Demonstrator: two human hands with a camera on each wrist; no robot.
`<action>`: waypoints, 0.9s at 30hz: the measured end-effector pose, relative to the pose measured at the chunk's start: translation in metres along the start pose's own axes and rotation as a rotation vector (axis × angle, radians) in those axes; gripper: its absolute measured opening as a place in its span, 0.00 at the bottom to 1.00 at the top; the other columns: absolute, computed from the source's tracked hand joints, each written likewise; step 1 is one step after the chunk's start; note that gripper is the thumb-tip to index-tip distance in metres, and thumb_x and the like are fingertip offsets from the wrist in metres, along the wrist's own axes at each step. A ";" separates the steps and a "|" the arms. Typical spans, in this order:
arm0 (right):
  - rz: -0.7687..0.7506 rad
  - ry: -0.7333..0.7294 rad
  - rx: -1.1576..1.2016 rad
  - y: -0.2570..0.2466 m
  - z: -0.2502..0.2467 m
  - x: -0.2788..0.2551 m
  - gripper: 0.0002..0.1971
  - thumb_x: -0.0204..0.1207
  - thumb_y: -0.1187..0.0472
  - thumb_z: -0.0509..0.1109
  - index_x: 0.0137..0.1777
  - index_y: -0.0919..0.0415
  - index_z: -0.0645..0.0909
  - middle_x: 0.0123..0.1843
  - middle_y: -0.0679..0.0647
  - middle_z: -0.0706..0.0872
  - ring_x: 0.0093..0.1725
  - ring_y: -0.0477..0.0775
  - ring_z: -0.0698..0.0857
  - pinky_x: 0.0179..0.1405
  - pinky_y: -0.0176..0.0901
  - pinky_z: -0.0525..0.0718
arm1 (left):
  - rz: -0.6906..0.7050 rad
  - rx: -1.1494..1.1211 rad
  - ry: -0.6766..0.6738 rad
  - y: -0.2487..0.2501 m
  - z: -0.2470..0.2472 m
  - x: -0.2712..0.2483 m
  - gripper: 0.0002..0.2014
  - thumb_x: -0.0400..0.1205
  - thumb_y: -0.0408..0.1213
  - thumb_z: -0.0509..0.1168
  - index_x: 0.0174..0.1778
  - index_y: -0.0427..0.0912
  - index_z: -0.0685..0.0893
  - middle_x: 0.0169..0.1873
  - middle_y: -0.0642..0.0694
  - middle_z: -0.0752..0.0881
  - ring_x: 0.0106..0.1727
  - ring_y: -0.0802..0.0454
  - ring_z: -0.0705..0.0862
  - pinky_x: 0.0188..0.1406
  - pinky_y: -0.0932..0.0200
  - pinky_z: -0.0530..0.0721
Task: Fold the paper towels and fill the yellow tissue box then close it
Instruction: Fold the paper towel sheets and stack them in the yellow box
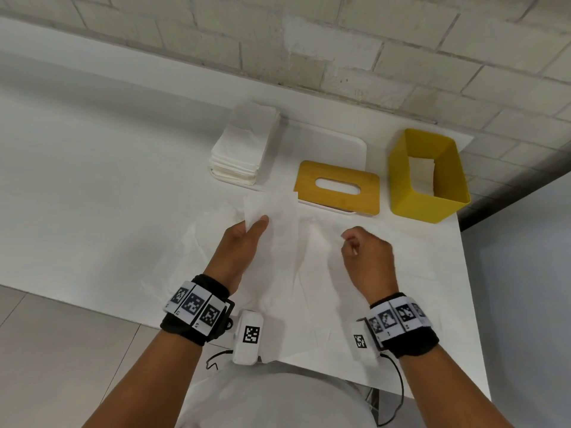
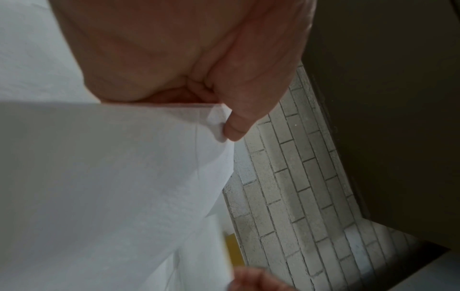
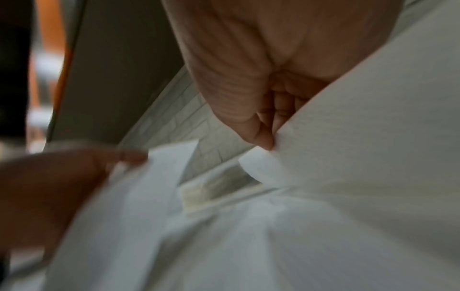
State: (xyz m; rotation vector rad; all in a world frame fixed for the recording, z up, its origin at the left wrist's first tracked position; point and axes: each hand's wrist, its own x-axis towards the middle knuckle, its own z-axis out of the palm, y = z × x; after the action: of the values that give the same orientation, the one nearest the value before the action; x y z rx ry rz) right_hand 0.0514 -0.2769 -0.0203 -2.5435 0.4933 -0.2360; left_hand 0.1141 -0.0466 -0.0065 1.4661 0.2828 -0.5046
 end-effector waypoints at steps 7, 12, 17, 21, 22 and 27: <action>0.110 -0.017 1.177 -0.057 -0.069 -0.002 0.14 0.85 0.71 0.66 0.59 0.55 0.89 0.59 0.54 0.93 0.57 0.51 0.90 0.60 0.41 0.87 | 0.009 -0.013 -0.009 0.003 0.008 0.003 0.15 0.89 0.51 0.64 0.63 0.48 0.89 0.59 0.51 0.92 0.64 0.50 0.88 0.76 0.43 0.80; 0.238 -0.087 1.194 -0.064 -0.047 -0.013 0.13 0.85 0.72 0.65 0.62 0.62 0.87 0.59 0.56 0.93 0.58 0.52 0.90 0.62 0.45 0.86 | -0.013 -0.141 -0.153 0.010 0.024 -0.003 0.17 0.92 0.46 0.60 0.69 0.44 0.87 0.63 0.45 0.91 0.69 0.44 0.87 0.76 0.44 0.79; 0.325 -0.090 1.052 -0.065 -0.031 -0.024 0.10 0.84 0.72 0.67 0.57 0.60 0.88 0.48 0.49 0.95 0.48 0.45 0.91 0.48 0.33 0.87 | 0.002 -0.244 -0.254 0.018 0.031 -0.011 0.18 0.92 0.45 0.57 0.69 0.40 0.85 0.61 0.43 0.91 0.64 0.46 0.89 0.63 0.53 0.86; 0.335 -0.025 1.000 -0.065 -0.026 -0.025 0.07 0.83 0.69 0.70 0.55 0.61 0.88 0.48 0.52 0.94 0.46 0.45 0.91 0.44 0.33 0.85 | 0.007 -0.276 -0.284 0.018 0.034 -0.014 0.24 0.92 0.52 0.54 0.77 0.42 0.80 0.68 0.41 0.88 0.68 0.44 0.87 0.66 0.51 0.86; 0.340 -0.019 1.004 -0.065 -0.026 -0.025 0.07 0.83 0.69 0.70 0.55 0.61 0.88 0.47 0.51 0.94 0.46 0.45 0.91 0.44 0.32 0.85 | 0.006 -0.282 -0.308 0.018 0.035 -0.014 0.26 0.92 0.55 0.52 0.79 0.44 0.79 0.69 0.41 0.88 0.71 0.43 0.86 0.68 0.50 0.85; 0.348 -0.005 1.024 -0.066 -0.027 -0.023 0.07 0.83 0.69 0.70 0.53 0.59 0.88 0.45 0.48 0.94 0.45 0.43 0.91 0.43 0.31 0.85 | 0.043 -0.366 -0.402 0.020 0.035 -0.021 0.29 0.86 0.59 0.55 0.78 0.47 0.78 0.70 0.43 0.88 0.71 0.46 0.86 0.66 0.54 0.87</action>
State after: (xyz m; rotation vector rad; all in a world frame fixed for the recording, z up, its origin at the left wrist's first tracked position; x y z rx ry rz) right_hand 0.0430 -0.2282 0.0361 -1.4418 0.5997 -0.2612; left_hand 0.1013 -0.0774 0.0240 0.9876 0.0203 -0.6621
